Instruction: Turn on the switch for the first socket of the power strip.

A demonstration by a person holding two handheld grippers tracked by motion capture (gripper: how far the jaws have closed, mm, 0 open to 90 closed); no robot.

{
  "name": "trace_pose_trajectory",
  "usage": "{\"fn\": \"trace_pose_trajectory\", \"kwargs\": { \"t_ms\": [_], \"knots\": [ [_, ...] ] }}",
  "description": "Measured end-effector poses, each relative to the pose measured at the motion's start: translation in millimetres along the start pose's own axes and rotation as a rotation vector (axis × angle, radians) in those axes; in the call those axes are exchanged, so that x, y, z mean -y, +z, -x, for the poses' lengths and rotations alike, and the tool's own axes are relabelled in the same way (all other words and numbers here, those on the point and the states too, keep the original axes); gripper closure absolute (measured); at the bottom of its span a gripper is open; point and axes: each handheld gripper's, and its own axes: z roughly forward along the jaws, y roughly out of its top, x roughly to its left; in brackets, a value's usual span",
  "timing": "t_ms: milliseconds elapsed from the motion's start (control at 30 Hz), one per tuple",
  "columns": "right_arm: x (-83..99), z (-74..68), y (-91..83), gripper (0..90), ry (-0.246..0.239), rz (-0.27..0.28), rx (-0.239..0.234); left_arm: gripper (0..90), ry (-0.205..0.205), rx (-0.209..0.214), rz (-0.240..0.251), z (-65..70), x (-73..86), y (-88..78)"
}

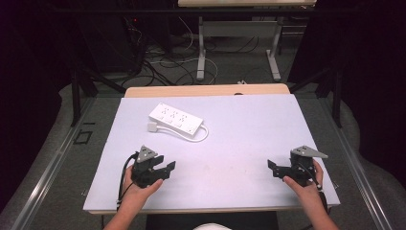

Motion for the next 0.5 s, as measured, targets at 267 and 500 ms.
{"fn": "trace_pose_trajectory", "kwargs": {
  "t_ms": [267,500],
  "knots": [
    [0.3,-0.1,0.7,2.6,0.003,0.001,-0.005,50.9,-0.018,-0.007,0.013,-4.4,-17.2,2.0],
    [0.9,-0.1,2.0,2.8,0.002,-0.001,-0.007,55.3,-0.039,0.006,0.010,-6.9,-31.9,5.2]
  ]
}}
